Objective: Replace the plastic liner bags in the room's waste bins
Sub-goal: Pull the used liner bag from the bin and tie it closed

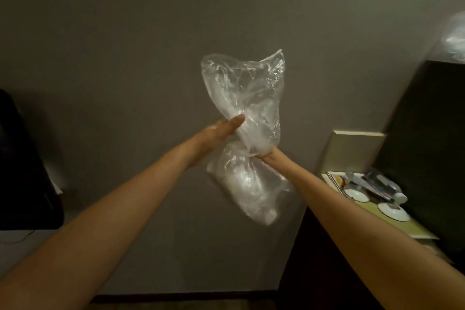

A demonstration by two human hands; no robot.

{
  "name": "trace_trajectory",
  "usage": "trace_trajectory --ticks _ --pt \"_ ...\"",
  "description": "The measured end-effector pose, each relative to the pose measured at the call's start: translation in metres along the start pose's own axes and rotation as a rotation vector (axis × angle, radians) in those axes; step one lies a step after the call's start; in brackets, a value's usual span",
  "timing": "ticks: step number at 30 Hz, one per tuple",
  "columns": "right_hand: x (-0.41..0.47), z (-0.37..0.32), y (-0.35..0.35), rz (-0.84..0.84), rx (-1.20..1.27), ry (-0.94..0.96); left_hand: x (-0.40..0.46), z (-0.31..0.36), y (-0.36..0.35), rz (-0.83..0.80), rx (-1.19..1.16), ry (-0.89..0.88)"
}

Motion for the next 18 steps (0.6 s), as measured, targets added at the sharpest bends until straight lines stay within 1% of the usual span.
trace_trajectory --ticks 1,3,5,7,8,10,11,13,14,15,16,17,18 --pt "0.004 0.004 0.006 0.009 -0.067 0.010 -0.008 -0.007 0.004 -0.062 0.114 0.048" --pt "0.013 0.016 0.018 0.007 -0.072 -0.001 -0.021 -0.018 0.001 -0.187 0.242 0.179" --pt "0.019 0.022 0.022 -0.044 -0.044 -0.036 -0.026 -0.026 -0.012 -0.194 0.293 0.249" --pt "0.020 0.015 0.014 -0.049 -0.020 -0.083 -0.020 -0.032 -0.021 -0.053 0.349 0.232" --pt "0.020 0.012 0.016 -0.018 -0.066 -0.114 -0.018 -0.033 -0.023 0.026 0.372 0.221" --pt "0.008 0.005 0.014 -0.072 -0.049 -0.090 -0.009 -0.037 -0.023 0.121 0.373 0.198" --pt "0.002 0.006 0.016 -0.094 0.079 -0.131 -0.006 -0.039 -0.023 0.147 0.361 0.189" --pt "-0.001 -0.005 0.023 -0.069 0.203 -0.330 -0.002 -0.043 -0.016 0.226 0.324 0.205" --pt "0.000 -0.010 0.027 -0.028 0.306 -0.413 0.001 -0.046 -0.012 0.275 0.304 0.224" --pt "-0.002 -0.014 0.031 0.001 0.447 -0.442 0.006 -0.052 -0.006 0.324 0.277 0.239" --pt "-0.007 -0.011 0.037 -0.004 0.578 -0.387 0.013 -0.062 0.002 0.360 0.258 0.251" --pt "-0.014 -0.014 0.040 -0.040 0.677 -0.324 0.033 -0.092 0.019 0.378 0.243 0.240" --pt "-0.018 -0.013 0.042 -0.071 0.647 -0.290 0.049 -0.115 0.030 0.389 0.250 0.247"
Point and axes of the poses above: each hand's wrist, its own x-axis towards the middle knuckle, its own y-axis out of the back of the hand, z = x × y, the point moved 1 cm from there along x, towards the middle knuckle, and after that the axes turned 8 degrees about -z, right-handed, at the moved point
